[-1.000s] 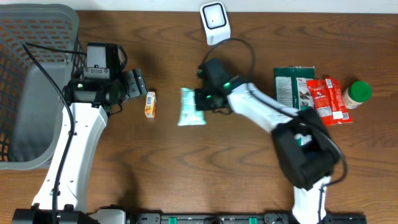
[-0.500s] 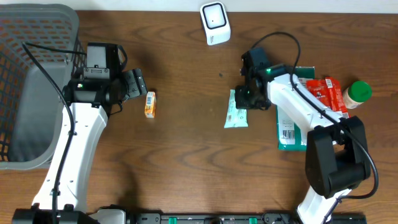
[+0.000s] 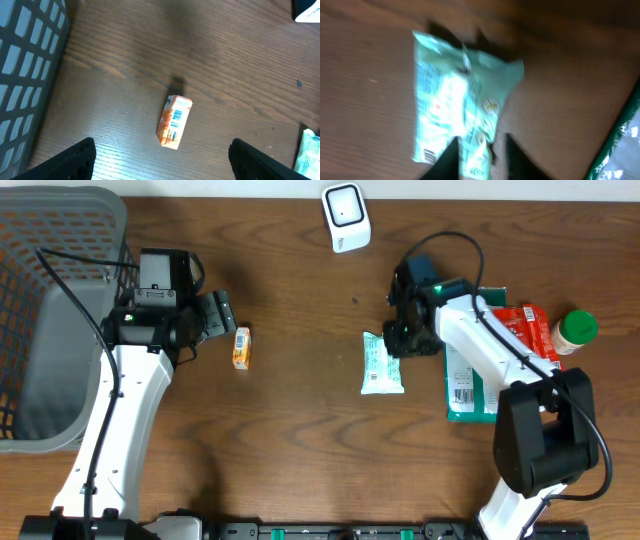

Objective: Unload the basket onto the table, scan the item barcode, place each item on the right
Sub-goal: 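Lift the wipes pack and carry it right with the right gripper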

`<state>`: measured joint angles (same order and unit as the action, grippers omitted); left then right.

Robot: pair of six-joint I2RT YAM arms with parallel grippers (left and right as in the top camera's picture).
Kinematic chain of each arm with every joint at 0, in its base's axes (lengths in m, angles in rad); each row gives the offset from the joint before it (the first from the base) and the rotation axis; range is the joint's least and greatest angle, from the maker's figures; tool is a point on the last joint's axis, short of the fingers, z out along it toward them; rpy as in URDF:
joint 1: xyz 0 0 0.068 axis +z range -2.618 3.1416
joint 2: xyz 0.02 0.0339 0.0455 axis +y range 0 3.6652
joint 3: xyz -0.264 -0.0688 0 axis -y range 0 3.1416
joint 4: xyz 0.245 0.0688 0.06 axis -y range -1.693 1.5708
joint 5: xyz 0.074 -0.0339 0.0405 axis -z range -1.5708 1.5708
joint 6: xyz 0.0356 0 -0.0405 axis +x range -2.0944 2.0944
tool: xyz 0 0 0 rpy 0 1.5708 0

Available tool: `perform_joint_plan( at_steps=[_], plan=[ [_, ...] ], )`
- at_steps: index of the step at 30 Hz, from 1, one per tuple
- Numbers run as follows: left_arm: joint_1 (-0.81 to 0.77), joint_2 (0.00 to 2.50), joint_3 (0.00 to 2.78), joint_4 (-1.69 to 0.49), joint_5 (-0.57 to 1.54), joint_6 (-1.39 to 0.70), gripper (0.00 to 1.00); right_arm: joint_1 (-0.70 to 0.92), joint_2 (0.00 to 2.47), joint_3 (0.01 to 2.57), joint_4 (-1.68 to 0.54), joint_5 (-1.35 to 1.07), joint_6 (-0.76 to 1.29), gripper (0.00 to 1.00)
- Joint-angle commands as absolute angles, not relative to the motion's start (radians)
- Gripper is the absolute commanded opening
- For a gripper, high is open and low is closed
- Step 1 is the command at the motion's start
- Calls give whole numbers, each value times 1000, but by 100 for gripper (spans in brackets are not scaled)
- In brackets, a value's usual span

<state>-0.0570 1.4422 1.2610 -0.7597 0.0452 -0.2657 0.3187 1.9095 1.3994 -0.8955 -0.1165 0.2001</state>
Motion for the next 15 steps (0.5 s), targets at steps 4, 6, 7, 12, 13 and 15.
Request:
perform_joint_plan(
  at_steps=[4, 6, 7, 12, 13, 15],
  plan=[
    [-56, 1445, 1274, -762, 33, -267, 86, 312, 1893, 1409, -854, -173, 212, 9],
    [-56, 1445, 1274, -762, 33, -267, 86, 315, 1901, 1391, -820, -173, 221, 9],
    [-56, 1445, 1274, -762, 33, -267, 86, 316, 1905, 1380, -802, -173, 224, 9],
    [-56, 1445, 1274, -762, 33, -267, 86, 318, 1918, 1307, -700, -143, 231, 9],
    [-56, 1445, 1274, -762, 33, -267, 86, 318, 1918, 1293, -682, -129, 231, 9],
    [-56, 1445, 1274, -762, 33, -267, 86, 318, 1918, 1256, -627, -120, 232, 10]
  ],
)
